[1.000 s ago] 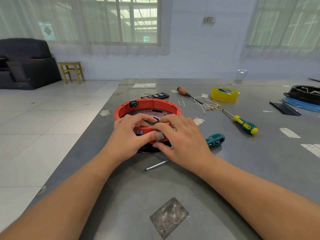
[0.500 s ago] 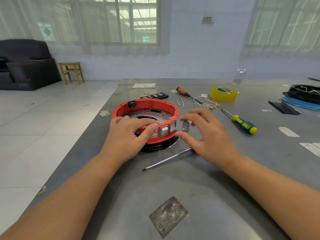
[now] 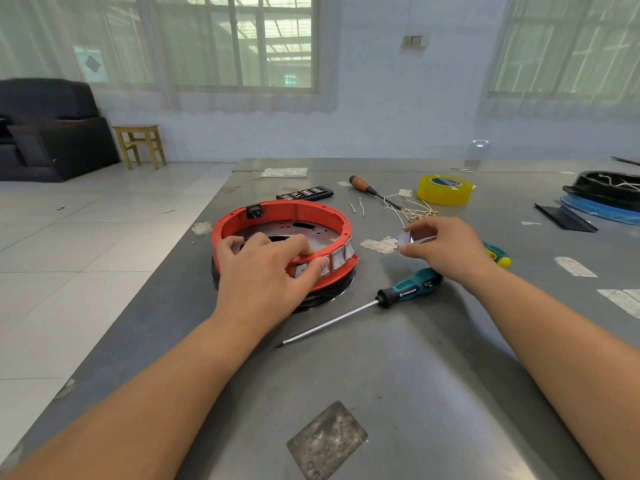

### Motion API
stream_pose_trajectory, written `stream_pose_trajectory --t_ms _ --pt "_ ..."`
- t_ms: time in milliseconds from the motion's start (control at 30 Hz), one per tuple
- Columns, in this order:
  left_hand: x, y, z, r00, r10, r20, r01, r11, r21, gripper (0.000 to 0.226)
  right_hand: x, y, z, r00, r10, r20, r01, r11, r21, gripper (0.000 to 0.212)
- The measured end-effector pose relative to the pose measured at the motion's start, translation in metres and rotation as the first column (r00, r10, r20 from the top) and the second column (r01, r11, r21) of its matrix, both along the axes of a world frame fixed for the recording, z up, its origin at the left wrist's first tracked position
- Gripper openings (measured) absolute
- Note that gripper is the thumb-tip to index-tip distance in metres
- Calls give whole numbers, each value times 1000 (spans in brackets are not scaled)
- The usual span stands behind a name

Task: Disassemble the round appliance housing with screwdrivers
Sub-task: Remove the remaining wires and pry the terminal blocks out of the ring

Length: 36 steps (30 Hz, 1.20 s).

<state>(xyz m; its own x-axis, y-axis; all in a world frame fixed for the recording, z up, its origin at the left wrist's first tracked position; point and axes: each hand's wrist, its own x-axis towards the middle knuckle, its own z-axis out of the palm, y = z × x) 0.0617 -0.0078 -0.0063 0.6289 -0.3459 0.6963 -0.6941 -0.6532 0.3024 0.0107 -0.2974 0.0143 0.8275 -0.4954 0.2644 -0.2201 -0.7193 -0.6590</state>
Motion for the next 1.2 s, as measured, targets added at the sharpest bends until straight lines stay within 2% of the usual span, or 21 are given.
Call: stream_pose_trajectory --t_ms 167,300,633,733,900,1100,1200 --pt "3 1 -2 1000 -18 10 18 999 -40 32 22 -18 -4 990 85 -110 -68 987 149 40" --pt "11 4 -4 1000 -31 5 31 999 -45 43 46 -25 -10 990 102 -97 -80 975 208 41" --pt "22 6 -10 997 -65 43 69 994 -86 38 95 -32 -9 987 150 -50 -141 979 148 33" --pt "22 7 -10 996 -73 43 76 993 -94 37 108 -31 -7 985 158 -75 -155 987 42 32" --pt "22 7 -10 996 -79 46 83 992 -94 37 125 -41 -8 986 125 -106 -128 991 -25 31" --pt "23 5 -11 996 -81 47 85 992 -95 37 136 -48 -16 987 83 -140 -106 981 -164 49" --pt "23 5 -11 994 -85 62 91 991 -93 37 135 -50 -17 985 98 -145 -115 987 -114 55"
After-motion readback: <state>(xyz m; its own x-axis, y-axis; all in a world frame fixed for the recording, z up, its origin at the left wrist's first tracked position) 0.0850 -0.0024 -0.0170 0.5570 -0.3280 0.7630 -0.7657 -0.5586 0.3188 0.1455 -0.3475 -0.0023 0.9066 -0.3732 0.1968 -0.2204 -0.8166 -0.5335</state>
